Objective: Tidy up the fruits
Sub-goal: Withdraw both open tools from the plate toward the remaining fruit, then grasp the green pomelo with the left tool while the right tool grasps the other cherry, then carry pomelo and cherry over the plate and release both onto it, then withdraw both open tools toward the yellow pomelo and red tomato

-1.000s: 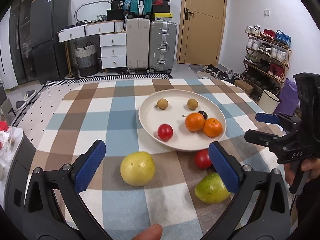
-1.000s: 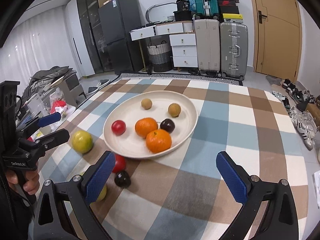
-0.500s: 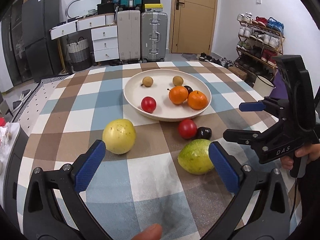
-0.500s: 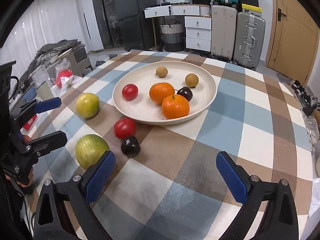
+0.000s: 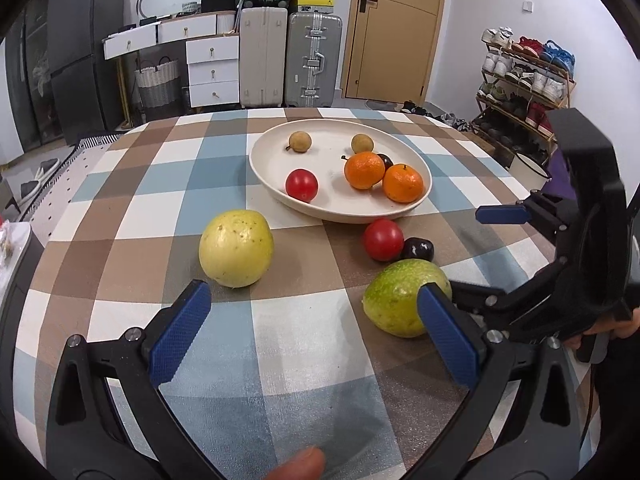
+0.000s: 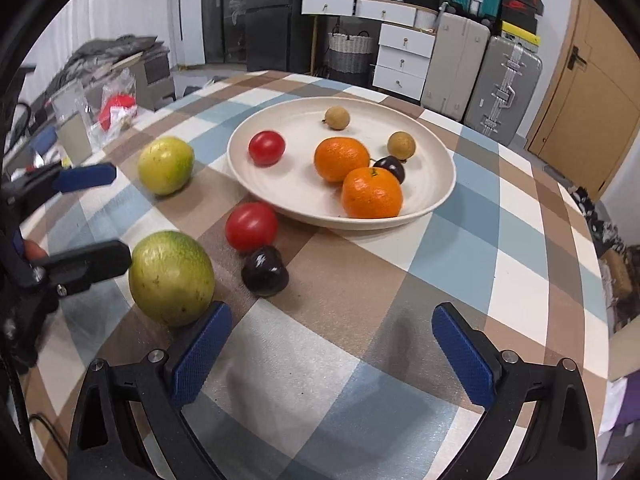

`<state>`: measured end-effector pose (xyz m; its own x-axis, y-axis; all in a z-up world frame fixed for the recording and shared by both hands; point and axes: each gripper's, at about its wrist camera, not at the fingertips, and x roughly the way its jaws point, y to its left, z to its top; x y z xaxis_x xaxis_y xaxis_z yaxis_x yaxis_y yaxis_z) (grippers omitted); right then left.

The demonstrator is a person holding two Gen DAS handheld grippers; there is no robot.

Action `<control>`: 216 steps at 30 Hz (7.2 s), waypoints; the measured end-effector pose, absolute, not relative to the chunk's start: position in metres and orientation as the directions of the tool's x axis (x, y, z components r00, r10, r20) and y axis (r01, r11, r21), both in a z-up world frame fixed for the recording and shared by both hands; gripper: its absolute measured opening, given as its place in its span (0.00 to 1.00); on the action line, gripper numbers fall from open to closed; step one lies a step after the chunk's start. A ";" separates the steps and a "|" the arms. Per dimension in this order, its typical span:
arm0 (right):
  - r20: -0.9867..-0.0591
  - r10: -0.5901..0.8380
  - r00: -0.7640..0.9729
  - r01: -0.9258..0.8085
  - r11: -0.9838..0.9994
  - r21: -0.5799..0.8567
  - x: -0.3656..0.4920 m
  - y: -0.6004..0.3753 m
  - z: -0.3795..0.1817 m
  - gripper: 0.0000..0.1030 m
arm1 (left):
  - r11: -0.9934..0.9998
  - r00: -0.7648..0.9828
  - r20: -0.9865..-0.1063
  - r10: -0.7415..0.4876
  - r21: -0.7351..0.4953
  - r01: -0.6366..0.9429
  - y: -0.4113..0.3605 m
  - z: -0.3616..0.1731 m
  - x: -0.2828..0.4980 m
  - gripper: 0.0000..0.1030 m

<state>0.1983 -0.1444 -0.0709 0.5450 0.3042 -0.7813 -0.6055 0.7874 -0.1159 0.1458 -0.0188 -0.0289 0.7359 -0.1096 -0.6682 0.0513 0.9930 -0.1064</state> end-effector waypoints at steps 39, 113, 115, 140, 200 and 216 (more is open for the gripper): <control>-0.766 0.412 0.493 -0.709 0.701 -0.078 0.188 -0.130 -0.071 0.25 | 0.980 0.671 -0.714 -0.198 -0.169 0.109 -0.025 -0.042 0.154 1.00; -0.692 0.515 0.506 -0.706 0.708 0.010 0.181 -0.182 -0.043 0.25 | 0.975 0.706 -0.673 -0.221 -0.131 0.181 -0.058 -0.028 0.152 0.49; -0.664 0.537 0.520 -0.699 0.715 0.032 0.181 -0.186 -0.036 0.25 | 0.977 0.725 -0.655 -0.214 -0.128 0.173 -0.054 -0.022 0.151 0.49; -0.575 0.520 0.632 -0.591 0.803 0.078 0.225 -0.200 0.020 0.25 | 0.988 0.803 -0.577 -0.151 -0.109 0.107 -0.025 0.027 0.223 0.49; -0.618 0.429 0.659 -0.485 0.870 0.086 0.263 -0.198 -0.017 1.00 | 0.996 0.805 -0.588 -0.078 -0.083 0.036 -0.012 -0.004 0.215 0.99; -0.575 0.514 0.636 -0.542 0.828 0.140 0.217 -0.199 -0.010 1.00 | 0.997 0.801 -0.596 -0.056 -0.078 0.011 0.002 -0.010 0.171 0.99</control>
<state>0.2165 -0.1985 -0.0104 0.6363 0.5140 -0.5753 -0.5425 0.8283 0.1400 0.1707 0.0019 -0.0096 0.8011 -0.0557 -0.5959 0.0113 0.9969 -0.0780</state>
